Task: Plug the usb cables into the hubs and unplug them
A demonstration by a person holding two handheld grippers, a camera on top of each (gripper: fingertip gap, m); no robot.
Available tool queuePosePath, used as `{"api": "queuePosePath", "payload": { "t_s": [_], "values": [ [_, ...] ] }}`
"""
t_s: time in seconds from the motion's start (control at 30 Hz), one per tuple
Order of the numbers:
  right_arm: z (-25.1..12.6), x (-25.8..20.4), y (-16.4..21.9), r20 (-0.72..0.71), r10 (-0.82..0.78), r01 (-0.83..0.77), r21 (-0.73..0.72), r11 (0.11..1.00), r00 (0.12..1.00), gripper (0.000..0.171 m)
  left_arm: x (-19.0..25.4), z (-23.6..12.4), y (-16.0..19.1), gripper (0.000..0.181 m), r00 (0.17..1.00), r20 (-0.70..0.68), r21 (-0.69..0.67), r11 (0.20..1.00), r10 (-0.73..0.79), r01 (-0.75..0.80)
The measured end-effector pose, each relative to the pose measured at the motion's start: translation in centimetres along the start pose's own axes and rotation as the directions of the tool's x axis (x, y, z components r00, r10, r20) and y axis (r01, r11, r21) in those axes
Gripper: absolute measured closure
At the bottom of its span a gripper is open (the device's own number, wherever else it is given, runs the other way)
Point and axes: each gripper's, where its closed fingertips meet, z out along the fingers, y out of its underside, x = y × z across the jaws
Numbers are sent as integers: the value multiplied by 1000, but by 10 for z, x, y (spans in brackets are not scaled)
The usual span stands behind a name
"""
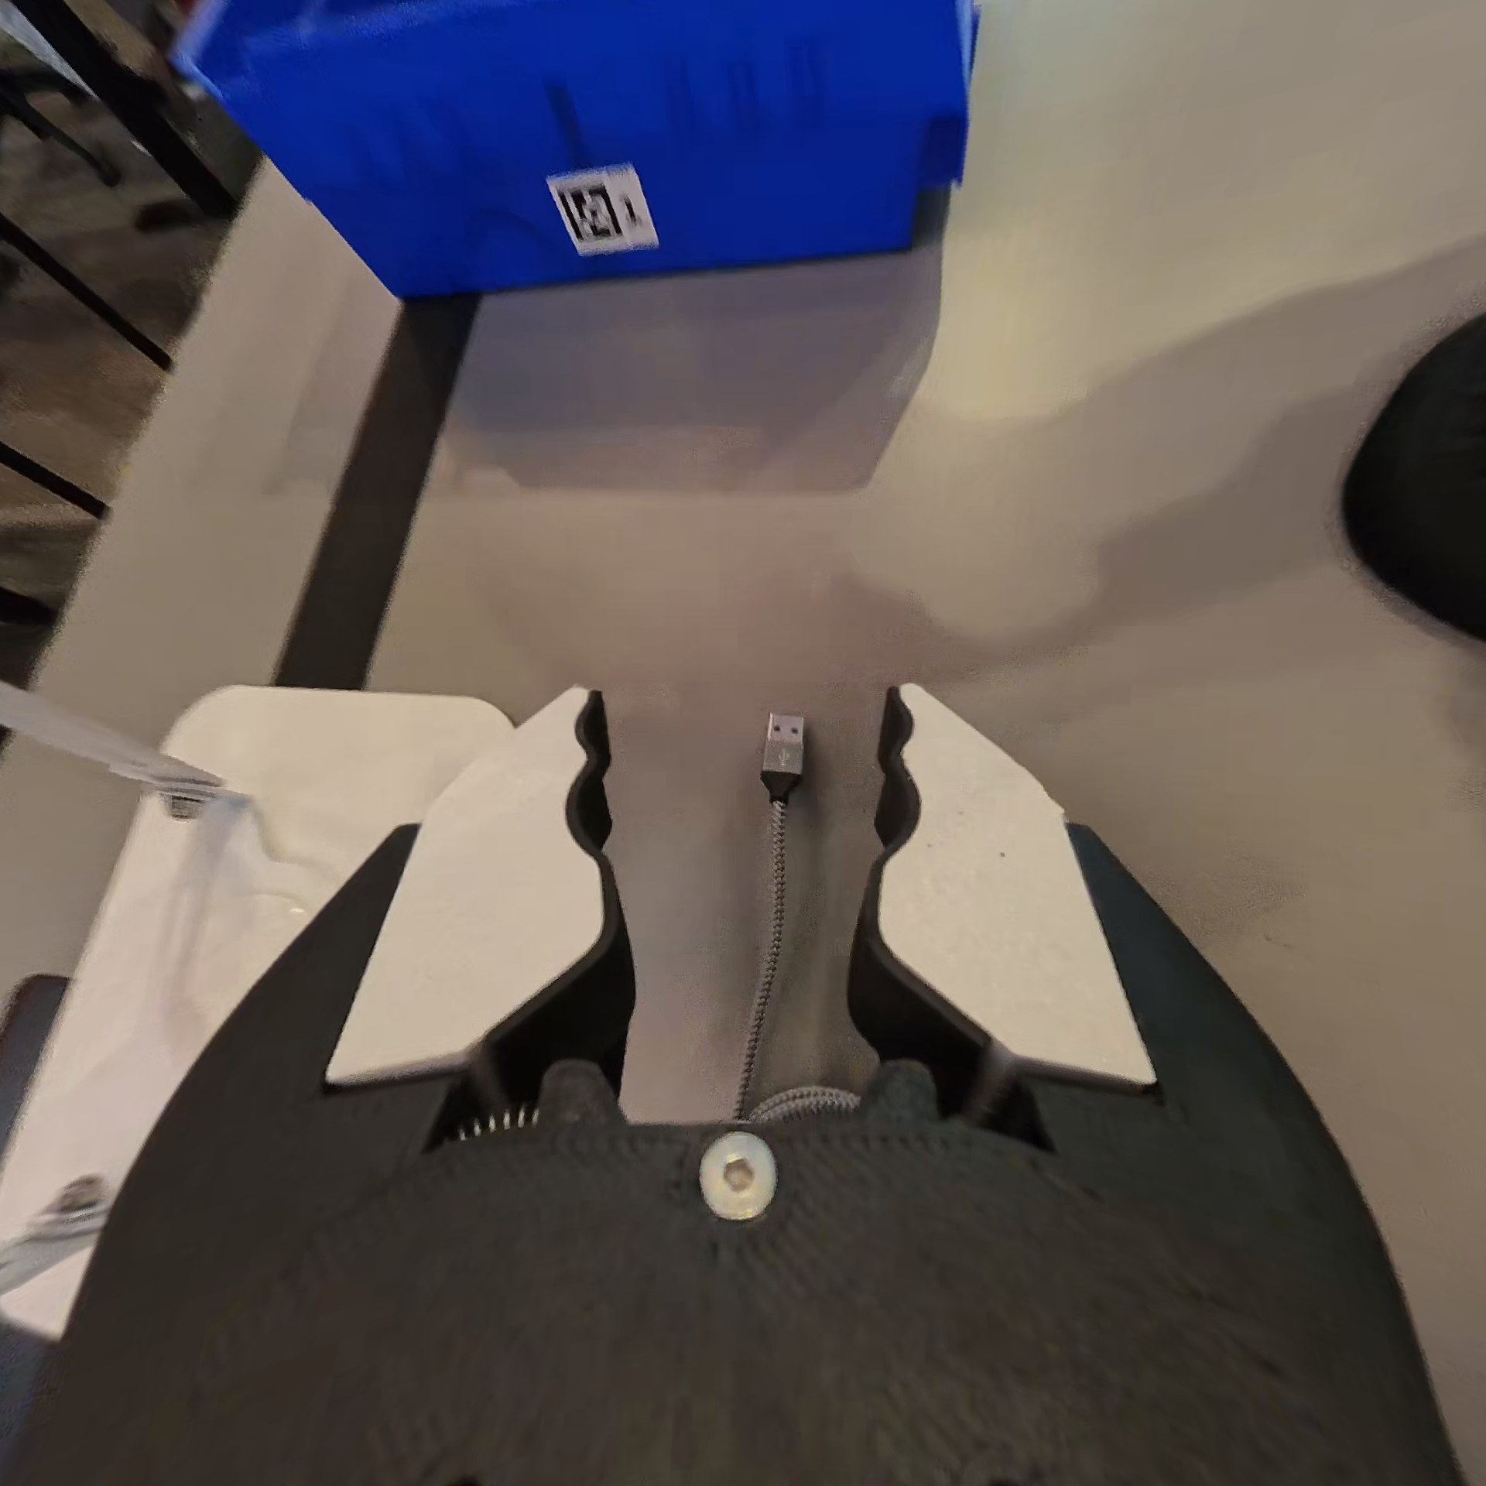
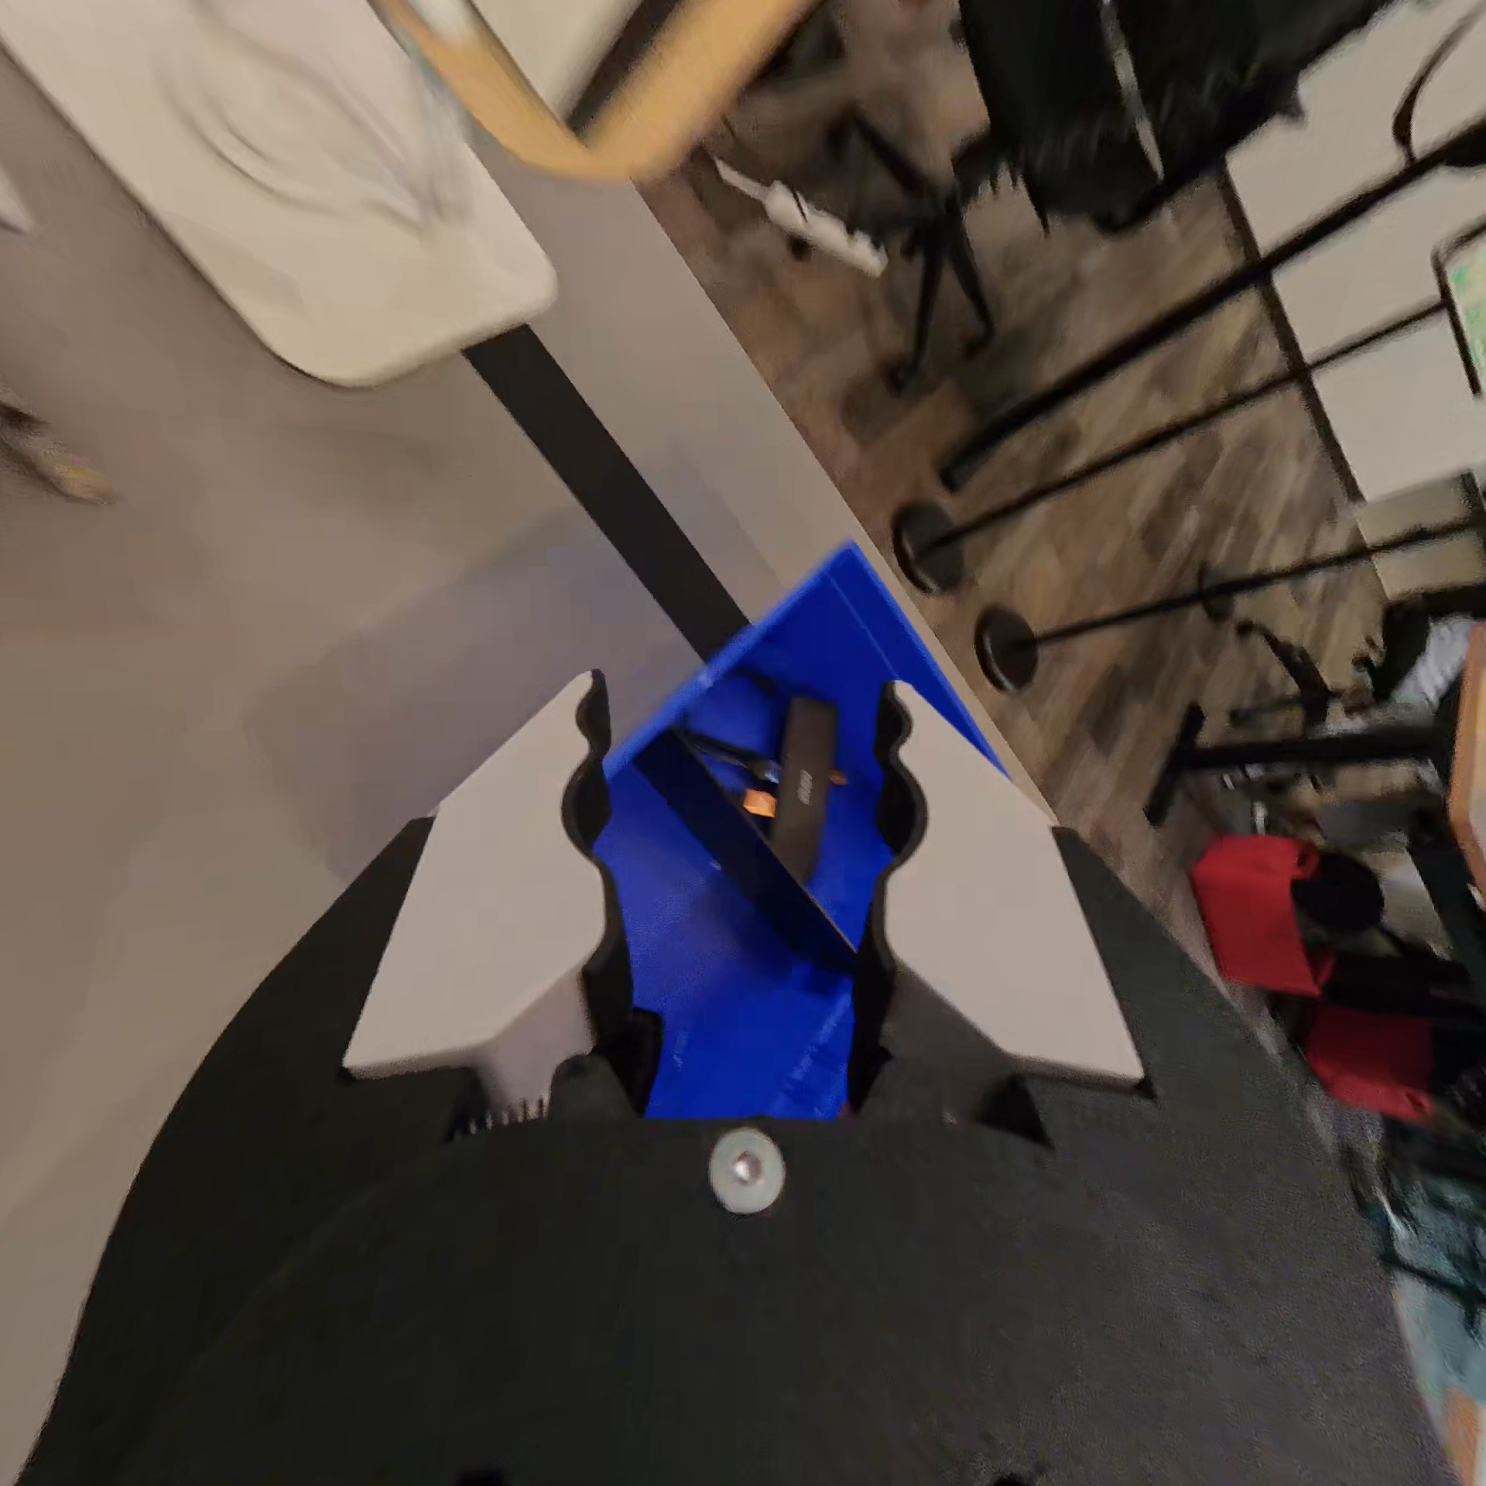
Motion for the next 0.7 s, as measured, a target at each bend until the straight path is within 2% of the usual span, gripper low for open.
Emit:
{"api": "queuePosePath", "payload": {
  "t_s": [0.13, 0.27, 0.37, 0.47, 0.53, 0.6, 0.7],
  "values": [
    [-33, -48, -29, 19, -40, 38, 124, 992, 999, 112, -17, -54, -34, 132, 991, 119, 54, 997, 56, -63],
    [-52, -89, -45, 83, -72, 51, 227, 973, 994, 120, -58, -144, -27, 139, 946, 300, -33, 993, 121, -116],
    [-59, -114, -53, 136, -95, 52, 288, 956, 986, 121, -106, -219, 12, 143, 888, 432, -171, 981, 156, -88],
    [-55, -136, -55, 183, -121, 61, 305, 950, 976, 120, -155, -266, 72, 146, 875, 445, -339, 940, 193, -36],
    [-49, -150, -54, 208, -138, 70, 308, 949, 968, 121, -180, -279, 119, 145, 897, 385, -476, 880, 216, -7],
    [-46, -164, -53, 245, -151, 68, 320, 945, 958, 121, -196, -286, 159, 151, 921, 282, -595, 802, 268, -51],
    [-42, -182, -53, 299, -158, 50, 341, 939, 941, 121, -207, -274, 202, 154, 971, 137, -639, 766, 198, -66]
  ]
}}
